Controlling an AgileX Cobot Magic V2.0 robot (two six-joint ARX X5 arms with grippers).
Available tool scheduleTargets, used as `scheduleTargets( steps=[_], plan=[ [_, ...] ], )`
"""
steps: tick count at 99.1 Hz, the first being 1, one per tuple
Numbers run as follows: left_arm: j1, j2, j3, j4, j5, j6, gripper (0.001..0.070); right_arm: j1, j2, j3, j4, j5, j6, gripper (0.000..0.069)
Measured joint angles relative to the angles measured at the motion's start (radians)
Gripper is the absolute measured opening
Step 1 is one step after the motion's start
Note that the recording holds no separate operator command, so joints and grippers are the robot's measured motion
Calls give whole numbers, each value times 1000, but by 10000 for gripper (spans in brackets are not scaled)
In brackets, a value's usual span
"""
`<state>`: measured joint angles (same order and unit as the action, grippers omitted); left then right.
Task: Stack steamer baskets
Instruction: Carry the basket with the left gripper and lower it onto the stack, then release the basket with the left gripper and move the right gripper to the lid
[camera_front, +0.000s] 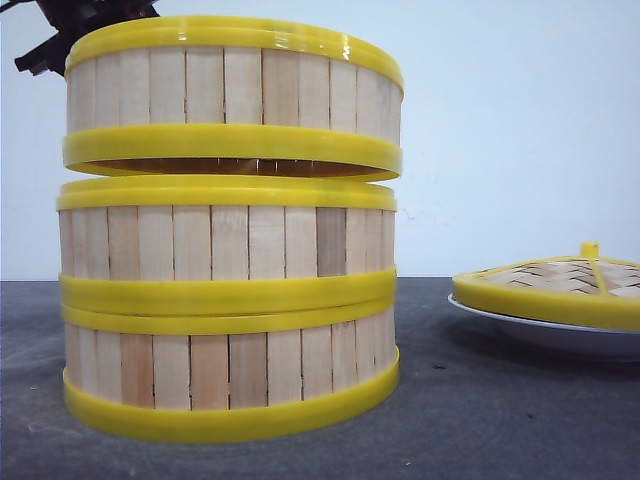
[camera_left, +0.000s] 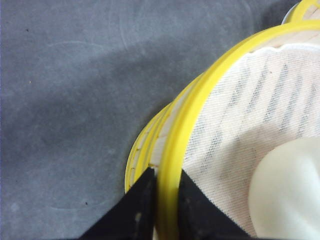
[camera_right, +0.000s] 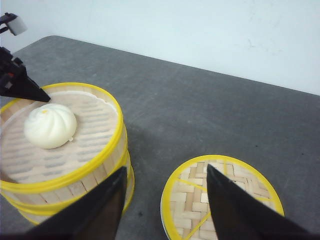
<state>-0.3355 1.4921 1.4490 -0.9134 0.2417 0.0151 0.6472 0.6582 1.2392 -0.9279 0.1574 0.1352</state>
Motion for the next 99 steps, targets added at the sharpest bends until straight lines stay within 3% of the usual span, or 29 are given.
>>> scheduleTargets(
  steps=[89,99],
  plan=[
    [5,0,-59,62,1,0,30,0,0,0,-3,0,0,305],
    [5,0,-61,63,1,-1,84,0,0,0,-5,0,0,305]
  ],
)
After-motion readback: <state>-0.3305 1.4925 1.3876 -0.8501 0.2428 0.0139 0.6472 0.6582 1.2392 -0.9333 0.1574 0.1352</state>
